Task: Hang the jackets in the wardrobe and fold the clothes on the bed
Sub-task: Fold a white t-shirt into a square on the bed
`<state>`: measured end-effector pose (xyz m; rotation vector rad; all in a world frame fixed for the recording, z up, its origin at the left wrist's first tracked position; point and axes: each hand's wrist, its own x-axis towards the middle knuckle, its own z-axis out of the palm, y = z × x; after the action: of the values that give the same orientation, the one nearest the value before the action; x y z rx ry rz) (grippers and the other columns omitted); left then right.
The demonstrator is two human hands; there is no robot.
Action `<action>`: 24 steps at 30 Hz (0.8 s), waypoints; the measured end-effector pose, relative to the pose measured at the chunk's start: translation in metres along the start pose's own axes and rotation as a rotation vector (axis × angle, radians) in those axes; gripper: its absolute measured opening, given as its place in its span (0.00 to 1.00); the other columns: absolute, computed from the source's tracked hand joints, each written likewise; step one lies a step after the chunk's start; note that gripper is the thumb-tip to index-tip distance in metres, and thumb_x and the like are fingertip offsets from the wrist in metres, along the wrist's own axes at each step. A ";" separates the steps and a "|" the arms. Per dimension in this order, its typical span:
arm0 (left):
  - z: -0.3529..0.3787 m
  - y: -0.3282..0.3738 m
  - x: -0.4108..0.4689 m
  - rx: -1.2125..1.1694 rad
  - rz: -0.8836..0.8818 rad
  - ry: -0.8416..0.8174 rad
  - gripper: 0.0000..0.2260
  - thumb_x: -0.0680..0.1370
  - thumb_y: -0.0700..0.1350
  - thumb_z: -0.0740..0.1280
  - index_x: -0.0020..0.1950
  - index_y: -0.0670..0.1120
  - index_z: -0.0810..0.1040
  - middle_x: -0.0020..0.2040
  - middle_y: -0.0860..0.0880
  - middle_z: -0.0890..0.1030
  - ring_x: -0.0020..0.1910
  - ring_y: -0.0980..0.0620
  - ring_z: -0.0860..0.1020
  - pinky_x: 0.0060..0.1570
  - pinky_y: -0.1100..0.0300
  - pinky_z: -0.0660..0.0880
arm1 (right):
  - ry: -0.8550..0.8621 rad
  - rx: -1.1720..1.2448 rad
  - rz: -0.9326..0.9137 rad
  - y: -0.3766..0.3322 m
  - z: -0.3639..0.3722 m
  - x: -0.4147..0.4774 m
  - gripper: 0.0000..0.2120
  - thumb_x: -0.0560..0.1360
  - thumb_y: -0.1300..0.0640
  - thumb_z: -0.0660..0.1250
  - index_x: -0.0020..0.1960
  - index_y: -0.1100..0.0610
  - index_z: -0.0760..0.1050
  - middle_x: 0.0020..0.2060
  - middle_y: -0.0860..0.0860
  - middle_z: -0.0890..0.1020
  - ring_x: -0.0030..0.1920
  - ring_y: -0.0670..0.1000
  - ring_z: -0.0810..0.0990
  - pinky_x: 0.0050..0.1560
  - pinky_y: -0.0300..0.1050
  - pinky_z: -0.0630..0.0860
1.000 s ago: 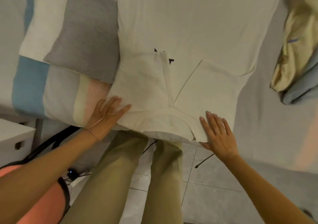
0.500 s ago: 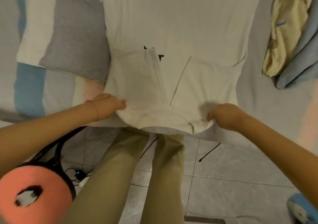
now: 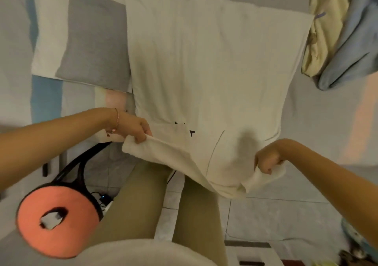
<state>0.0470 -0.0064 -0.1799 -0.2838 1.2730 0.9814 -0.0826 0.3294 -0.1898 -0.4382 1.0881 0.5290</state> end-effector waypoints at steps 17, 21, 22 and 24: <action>-0.228 0.063 0.037 -0.413 0.286 1.322 0.14 0.76 0.37 0.65 0.62 0.43 0.77 0.49 0.46 0.77 0.35 0.56 0.76 0.27 0.66 0.72 | 1.271 1.349 -0.402 0.143 -0.230 -0.034 0.12 0.75 0.61 0.67 0.58 0.52 0.76 0.47 0.50 0.78 0.41 0.46 0.76 0.35 0.39 0.74; -0.230 0.068 0.068 -0.487 0.379 1.424 0.12 0.73 0.39 0.70 0.57 0.40 0.80 0.51 0.45 0.79 0.50 0.53 0.75 0.44 0.68 0.72 | 1.496 1.507 -0.236 0.125 -0.238 -0.004 0.10 0.77 0.55 0.65 0.59 0.51 0.76 0.51 0.53 0.76 0.42 0.50 0.76 0.31 0.35 0.74; -0.228 0.071 0.071 -0.499 0.412 1.428 0.11 0.73 0.37 0.70 0.56 0.39 0.80 0.50 0.46 0.78 0.51 0.54 0.74 0.43 0.75 0.71 | 1.570 1.522 -0.201 0.121 -0.238 -0.003 0.09 0.79 0.56 0.61 0.58 0.50 0.76 0.51 0.53 0.74 0.42 0.49 0.74 0.35 0.35 0.73; -0.229 0.078 0.068 -0.544 0.465 1.470 0.10 0.73 0.36 0.69 0.54 0.40 0.81 0.49 0.47 0.78 0.51 0.55 0.74 0.44 0.79 0.70 | 1.664 1.561 -0.199 0.118 -0.241 -0.002 0.09 0.80 0.57 0.57 0.49 0.47 0.75 0.53 0.53 0.73 0.41 0.48 0.72 0.41 0.37 0.71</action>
<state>-0.1663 -0.0833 -0.2892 -1.3484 2.4205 1.5865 -0.3258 0.2833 -0.2935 0.6036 2.5287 -1.1885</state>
